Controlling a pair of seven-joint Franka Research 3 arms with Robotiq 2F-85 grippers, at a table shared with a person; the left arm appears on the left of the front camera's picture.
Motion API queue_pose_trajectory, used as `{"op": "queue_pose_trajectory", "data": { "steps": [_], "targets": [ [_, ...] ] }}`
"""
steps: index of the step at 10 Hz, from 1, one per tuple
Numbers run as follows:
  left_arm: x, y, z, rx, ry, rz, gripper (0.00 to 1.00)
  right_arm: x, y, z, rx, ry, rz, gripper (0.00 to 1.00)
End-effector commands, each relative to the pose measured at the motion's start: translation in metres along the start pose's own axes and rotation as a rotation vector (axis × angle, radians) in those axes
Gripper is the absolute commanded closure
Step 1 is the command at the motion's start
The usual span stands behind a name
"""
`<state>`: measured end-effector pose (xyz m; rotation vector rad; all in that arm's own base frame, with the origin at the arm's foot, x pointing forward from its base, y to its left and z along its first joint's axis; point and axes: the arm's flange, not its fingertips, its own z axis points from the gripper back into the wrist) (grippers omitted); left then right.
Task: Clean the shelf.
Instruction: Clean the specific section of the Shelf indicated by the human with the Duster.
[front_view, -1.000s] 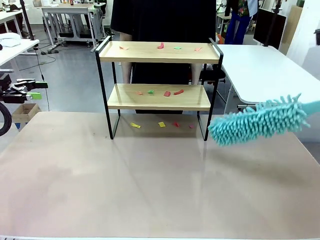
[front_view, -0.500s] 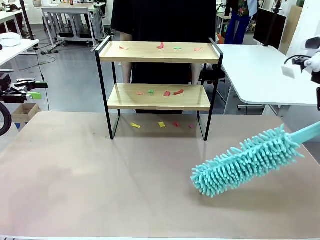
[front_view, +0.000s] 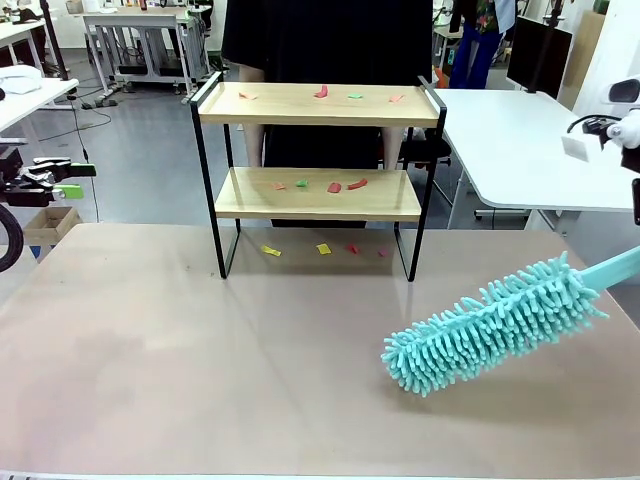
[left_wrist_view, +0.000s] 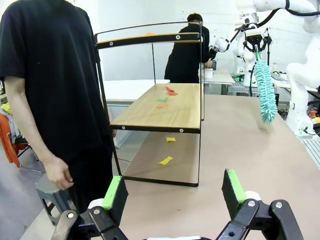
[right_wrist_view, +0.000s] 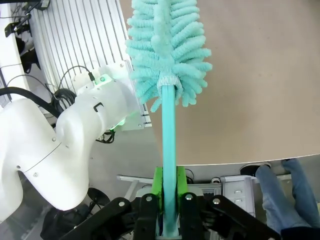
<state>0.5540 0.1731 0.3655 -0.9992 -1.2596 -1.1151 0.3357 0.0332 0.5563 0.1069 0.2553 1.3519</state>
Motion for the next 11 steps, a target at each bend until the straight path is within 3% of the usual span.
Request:
{"op": "queue_pose_trajectory", "data": {
  "steps": [1, 11],
  "targets": [
    [0.001, -0.001, -0.0004, 0.001, 0.001, -0.002, 0.0, -0.001, 0.0002, 0.0048, -0.01, -0.003, -0.002, 0.87],
    [0.001, -0.001, -0.0004, 0.001, 0.001, -0.002, 0.0, -0.001, 0.0002, 0.0048, -0.01, -0.003, -0.002, 0.87]
  ]
}}
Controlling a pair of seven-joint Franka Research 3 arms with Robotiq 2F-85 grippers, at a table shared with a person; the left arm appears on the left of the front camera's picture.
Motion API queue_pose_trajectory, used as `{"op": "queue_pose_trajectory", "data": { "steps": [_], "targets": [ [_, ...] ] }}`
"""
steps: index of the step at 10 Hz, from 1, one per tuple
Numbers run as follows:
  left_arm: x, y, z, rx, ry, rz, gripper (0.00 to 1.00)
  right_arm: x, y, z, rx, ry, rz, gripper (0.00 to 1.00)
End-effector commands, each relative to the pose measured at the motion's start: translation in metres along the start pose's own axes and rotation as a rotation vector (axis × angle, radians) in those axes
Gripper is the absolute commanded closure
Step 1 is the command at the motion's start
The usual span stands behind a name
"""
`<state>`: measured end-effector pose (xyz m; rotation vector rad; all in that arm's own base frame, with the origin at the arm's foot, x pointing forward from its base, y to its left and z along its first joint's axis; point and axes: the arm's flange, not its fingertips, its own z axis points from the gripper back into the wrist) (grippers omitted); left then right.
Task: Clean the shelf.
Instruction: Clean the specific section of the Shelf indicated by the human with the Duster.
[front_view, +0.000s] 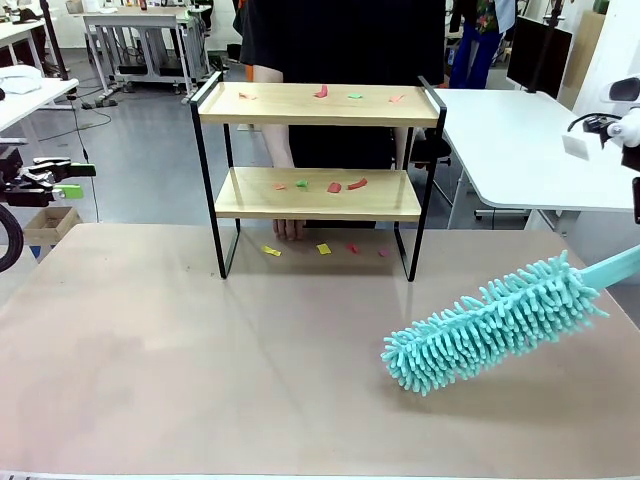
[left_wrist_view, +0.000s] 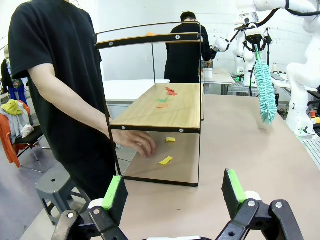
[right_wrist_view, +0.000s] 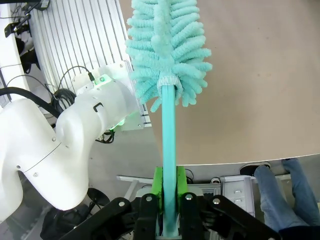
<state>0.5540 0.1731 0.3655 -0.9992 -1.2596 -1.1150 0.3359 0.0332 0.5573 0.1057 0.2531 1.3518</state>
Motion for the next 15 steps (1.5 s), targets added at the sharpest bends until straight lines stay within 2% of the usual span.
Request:
{"op": "queue_pose_trajectory", "data": {
  "steps": [1, 10, 12, 15],
  "targets": [
    [0.001, -0.001, 0.0, 0.001, 0.001, -0.002, 0.0, -0.001, 0.0, 0.004, -0.008, -0.002, -0.002, 0.87],
    [0.001, -0.001, 0.0, 0.001, 0.001, -0.002, 0.0, 0.0, 0.0, 0.0, 0.0, 0.0, 0.0, 0.87],
    [0.001, -0.001, 0.0, 0.001, 0.001, -0.002, 0.0, 0.034, 0.02, 0.008, 0.017, -0.158, -0.101, 0.87],
    [0.001, -0.001, 0.0, 0.001, 0.001, -0.002, 0.0, 0.086, 0.045, 0.01, 0.066, -0.304, -0.279, 0.87]
  ]
}}
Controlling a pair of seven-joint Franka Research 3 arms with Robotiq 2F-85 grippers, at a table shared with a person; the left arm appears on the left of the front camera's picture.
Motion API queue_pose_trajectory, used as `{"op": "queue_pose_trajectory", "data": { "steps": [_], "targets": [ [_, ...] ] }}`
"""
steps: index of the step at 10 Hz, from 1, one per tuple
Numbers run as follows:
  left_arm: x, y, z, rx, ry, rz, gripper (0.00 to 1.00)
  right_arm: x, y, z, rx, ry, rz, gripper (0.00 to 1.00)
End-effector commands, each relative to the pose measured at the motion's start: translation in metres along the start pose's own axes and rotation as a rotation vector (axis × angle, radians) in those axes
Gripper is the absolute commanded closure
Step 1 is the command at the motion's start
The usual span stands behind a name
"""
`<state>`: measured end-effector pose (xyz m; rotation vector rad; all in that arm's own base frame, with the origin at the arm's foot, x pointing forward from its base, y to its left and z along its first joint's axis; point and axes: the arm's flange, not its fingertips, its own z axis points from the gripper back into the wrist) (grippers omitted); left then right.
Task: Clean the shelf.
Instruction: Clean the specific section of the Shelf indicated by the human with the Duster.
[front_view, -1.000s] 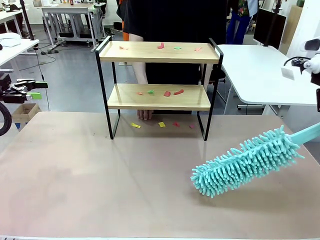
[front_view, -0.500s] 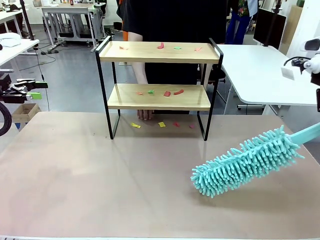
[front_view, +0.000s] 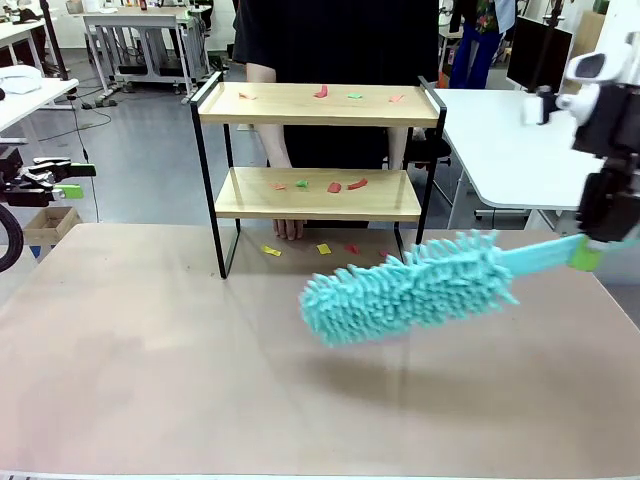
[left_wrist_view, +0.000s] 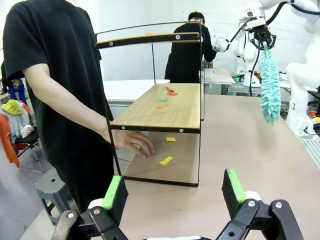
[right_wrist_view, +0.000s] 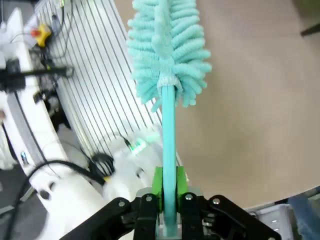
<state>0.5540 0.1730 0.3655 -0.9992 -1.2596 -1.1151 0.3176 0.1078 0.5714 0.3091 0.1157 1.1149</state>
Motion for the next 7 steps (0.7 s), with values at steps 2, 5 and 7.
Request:
{"op": "queue_pose_trajectory", "data": {
  "steps": [2, 5, 7],
  "targets": [
    [0.001, -0.001, 0.0, 0.002, 0.001, -0.002, 0.0, 0.053, 0.031, -0.027, -0.039, -0.155, -0.204, 0.87],
    [0.001, -0.001, 0.0, 0.002, 0.001, -0.002, 0.0, 0.105, 0.045, -0.059, -0.024, -0.244, -0.338, 0.87],
    [0.001, -0.001, 0.0, 0.002, 0.001, -0.002, 0.0, 0.128, 0.051, -0.089, -0.045, -0.295, -0.38, 0.87]
  ]
}}
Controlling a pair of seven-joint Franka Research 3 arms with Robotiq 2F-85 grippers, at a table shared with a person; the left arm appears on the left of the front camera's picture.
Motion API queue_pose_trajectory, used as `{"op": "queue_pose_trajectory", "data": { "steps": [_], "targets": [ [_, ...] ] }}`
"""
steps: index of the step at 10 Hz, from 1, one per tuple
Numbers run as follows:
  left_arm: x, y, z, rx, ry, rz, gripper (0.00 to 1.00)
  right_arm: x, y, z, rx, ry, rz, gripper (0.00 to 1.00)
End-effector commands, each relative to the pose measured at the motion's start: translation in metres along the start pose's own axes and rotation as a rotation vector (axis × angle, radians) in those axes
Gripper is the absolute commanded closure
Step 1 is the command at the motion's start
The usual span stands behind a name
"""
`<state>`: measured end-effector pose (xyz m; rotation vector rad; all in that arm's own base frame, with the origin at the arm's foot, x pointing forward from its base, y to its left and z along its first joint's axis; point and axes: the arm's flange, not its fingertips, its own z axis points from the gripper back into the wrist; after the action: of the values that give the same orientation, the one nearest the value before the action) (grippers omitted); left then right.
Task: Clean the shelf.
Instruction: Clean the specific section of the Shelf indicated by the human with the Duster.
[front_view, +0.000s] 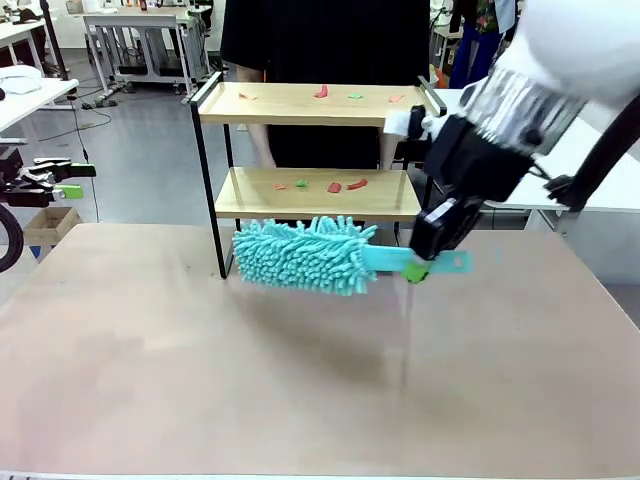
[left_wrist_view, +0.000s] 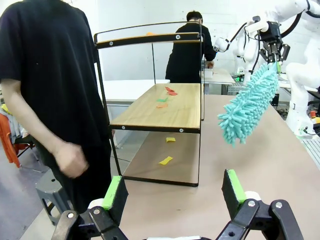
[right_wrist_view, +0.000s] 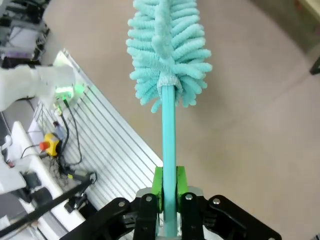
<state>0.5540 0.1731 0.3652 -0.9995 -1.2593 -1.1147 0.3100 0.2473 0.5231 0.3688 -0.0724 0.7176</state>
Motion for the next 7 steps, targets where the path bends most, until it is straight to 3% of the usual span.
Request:
{"op": "queue_pose_trajectory", "data": {
  "steps": [1, 2, 7],
  "targets": [
    [0.001, -0.001, 0.0, 0.002, 0.001, -0.003, 0.0, 0.005, 0.012, -0.026, 0.011, -0.047, -0.018, 0.87],
    [0.001, -0.001, 0.0, 0.002, 0.001, -0.003, 0.0, 0.0, 0.0, 0.0, 0.0, 0.0, 0.0, 0.87],
    [0.001, -0.001, 0.0, 0.002, 0.001, -0.003, 0.0, 0.0, -0.002, -0.007, 0.002, -0.003, -0.013, 0.87]
  ]
}}
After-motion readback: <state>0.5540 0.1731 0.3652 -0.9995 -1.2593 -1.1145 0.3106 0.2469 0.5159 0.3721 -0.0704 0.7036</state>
